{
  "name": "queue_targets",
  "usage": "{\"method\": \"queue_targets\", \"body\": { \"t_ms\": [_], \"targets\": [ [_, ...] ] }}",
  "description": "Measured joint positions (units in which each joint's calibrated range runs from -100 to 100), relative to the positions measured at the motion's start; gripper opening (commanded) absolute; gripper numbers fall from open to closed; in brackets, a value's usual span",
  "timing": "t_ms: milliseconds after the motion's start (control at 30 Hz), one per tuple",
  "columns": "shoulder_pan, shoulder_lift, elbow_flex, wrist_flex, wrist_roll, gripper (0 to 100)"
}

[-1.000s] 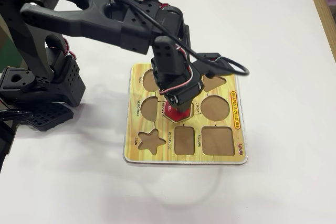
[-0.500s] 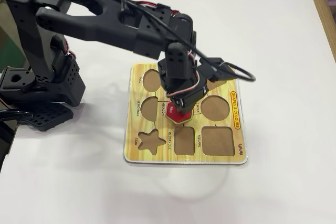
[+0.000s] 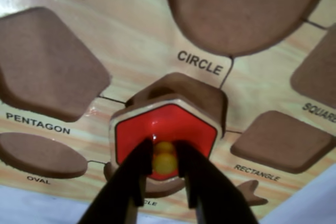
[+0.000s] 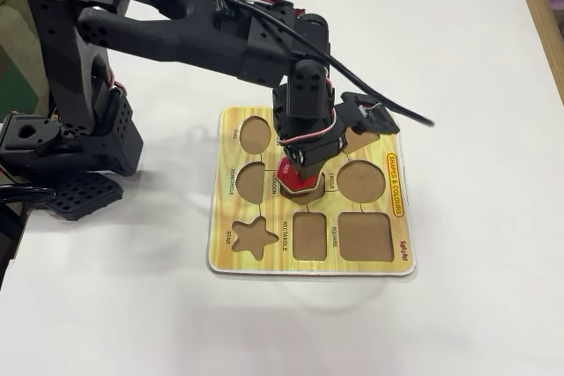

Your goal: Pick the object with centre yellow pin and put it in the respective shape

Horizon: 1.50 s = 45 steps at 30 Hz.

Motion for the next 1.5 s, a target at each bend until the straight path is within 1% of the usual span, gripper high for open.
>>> {"method": "queue_targets", "body": {
  "t_ms": [200,400,467,600,767,900,1100,1233,1367,1500],
  "targets": [
    [-0.09,0.69,-1.89,0.0,0.21,1],
    [0.65,0.77,-4.14,0.0,6.55,1],
    [1.12,0.77,-4.14,-1.89,8.68,1],
    [1.12,0.77,-4.14,-4.2,10.35,1],
    [1.12,0.77,-4.14,-4.46,11.02,1],
    [1.12,2.75,-4.14,-4.46,13.21,1],
    [1.12,4.21,-4.14,-4.46,13.31,1],
    [1.12,5.24,-4.14,-4.46,11.86,1],
    [1.12,5.24,-4.14,-4.46,11.54,1],
    [1.12,5.15,-2.79,-4.46,9.0,1]
  ]
}}
